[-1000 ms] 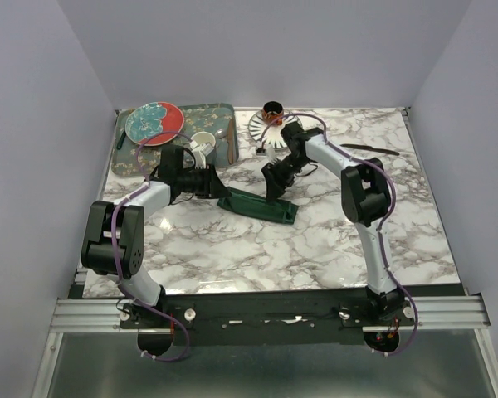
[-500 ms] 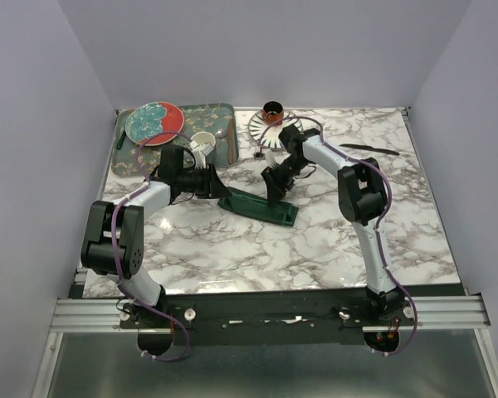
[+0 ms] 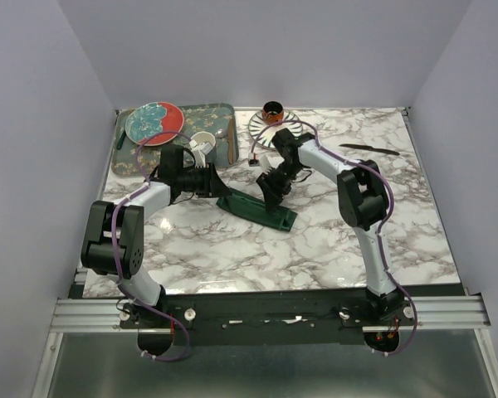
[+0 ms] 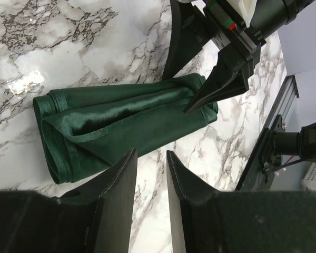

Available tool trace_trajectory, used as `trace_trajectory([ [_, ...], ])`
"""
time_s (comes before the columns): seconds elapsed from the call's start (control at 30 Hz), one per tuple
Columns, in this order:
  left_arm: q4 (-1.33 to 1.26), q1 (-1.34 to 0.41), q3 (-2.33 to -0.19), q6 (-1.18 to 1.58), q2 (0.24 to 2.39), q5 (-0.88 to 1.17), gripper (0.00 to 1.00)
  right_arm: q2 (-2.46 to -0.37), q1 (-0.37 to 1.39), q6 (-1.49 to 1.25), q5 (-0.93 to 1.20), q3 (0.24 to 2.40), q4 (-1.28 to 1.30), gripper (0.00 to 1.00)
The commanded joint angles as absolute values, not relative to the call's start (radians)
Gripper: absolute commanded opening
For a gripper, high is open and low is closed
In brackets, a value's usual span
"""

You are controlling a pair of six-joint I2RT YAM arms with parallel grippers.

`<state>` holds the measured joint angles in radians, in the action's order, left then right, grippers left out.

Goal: Fold the napkin into a case and place the utensils inside
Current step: Pick up the smaller rectangle-folded napkin from the center of the board.

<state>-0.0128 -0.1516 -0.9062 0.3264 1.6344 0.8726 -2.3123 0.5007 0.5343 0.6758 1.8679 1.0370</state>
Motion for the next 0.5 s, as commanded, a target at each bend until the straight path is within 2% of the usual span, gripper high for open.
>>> trace_trajectory([
  [0.0,-0.038,-0.147,-0.894,0.337,1.612,0.865,0.39,-2.312,0.528,0.509,0.491,1.783,0.947,0.60],
  [0.13,-0.055,-0.135,-0.890,0.356,1.614,0.857,0.39,-2.296,0.548,0.486,0.446,1.750,0.914,0.56],
  [0.33,-0.063,-0.121,-0.893,0.370,1.618,0.853,0.38,-2.295,0.563,0.462,0.414,1.743,0.905,0.36],
  [0.43,-0.063,-0.115,-0.890,0.368,1.611,0.851,0.38,-2.293,0.564,0.453,0.417,1.746,0.903,0.20],
  [0.47,-0.063,-0.112,-0.888,0.370,1.608,0.850,0.39,-2.295,0.563,0.451,0.417,1.749,0.907,0.09],
])
